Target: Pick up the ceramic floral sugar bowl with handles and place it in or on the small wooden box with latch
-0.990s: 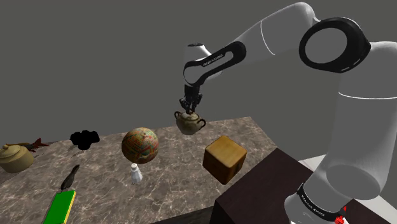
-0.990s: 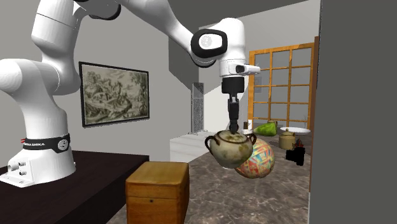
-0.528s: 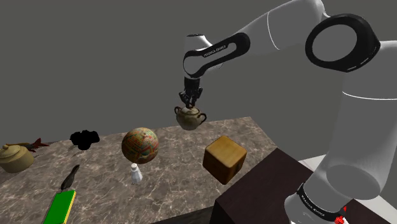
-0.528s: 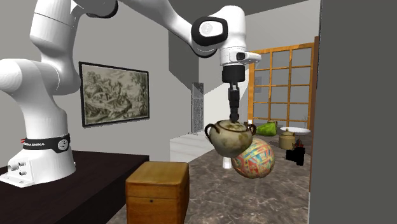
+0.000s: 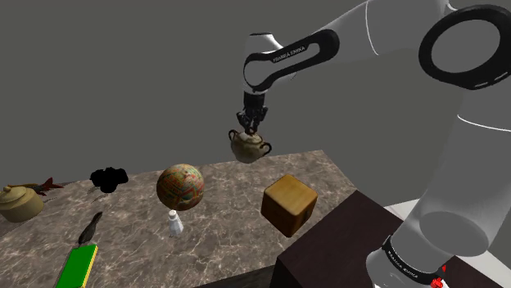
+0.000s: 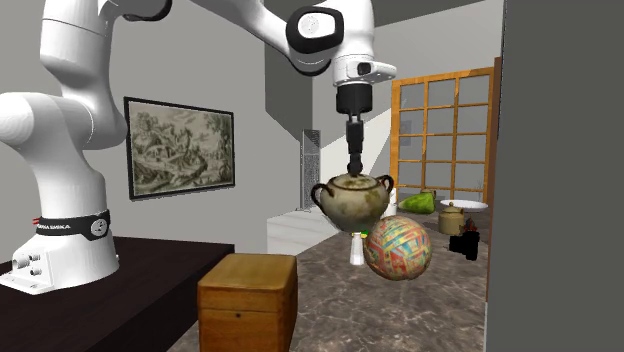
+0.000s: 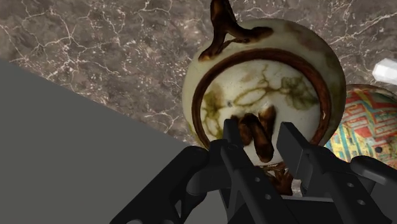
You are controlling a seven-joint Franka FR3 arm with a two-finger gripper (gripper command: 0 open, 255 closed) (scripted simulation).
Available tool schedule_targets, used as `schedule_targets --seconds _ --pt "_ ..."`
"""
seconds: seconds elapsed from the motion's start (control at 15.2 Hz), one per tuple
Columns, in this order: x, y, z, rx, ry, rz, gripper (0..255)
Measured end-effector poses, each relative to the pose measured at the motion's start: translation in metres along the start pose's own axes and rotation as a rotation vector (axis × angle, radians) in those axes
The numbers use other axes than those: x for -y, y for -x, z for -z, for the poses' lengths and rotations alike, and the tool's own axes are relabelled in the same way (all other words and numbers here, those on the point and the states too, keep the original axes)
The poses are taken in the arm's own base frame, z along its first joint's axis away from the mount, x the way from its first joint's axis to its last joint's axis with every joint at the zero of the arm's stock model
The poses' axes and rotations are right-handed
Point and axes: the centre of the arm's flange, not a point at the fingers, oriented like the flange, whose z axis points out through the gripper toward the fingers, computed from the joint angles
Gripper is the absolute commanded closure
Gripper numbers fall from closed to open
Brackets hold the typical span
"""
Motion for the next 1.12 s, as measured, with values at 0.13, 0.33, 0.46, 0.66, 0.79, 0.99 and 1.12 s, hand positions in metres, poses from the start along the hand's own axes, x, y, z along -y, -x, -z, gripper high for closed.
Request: schedule_targets --seconds 0.13,0.33,0.46,0.66,0.79,0.99,1.12 --pt "-0.008 0.025 0.007 0.0 0.0 0.0 255" --pt "-0.014 0.056 0.02 0.0 0.0 0.0 255" --pt "-0.022 0.083 0.024 0.0 0.0 0.0 255" --pt "-0.032 0.118 0.036 0.0 0.0 0.0 255" --pt "-0.042 0.14 0.045 -0.001 0.0 0.0 255" --pt "-0.054 0.179 0.052 -0.001 0.0 0.0 255" --pt "-0.057 0.204 0.059 -0.001 0.0 0.0 255"
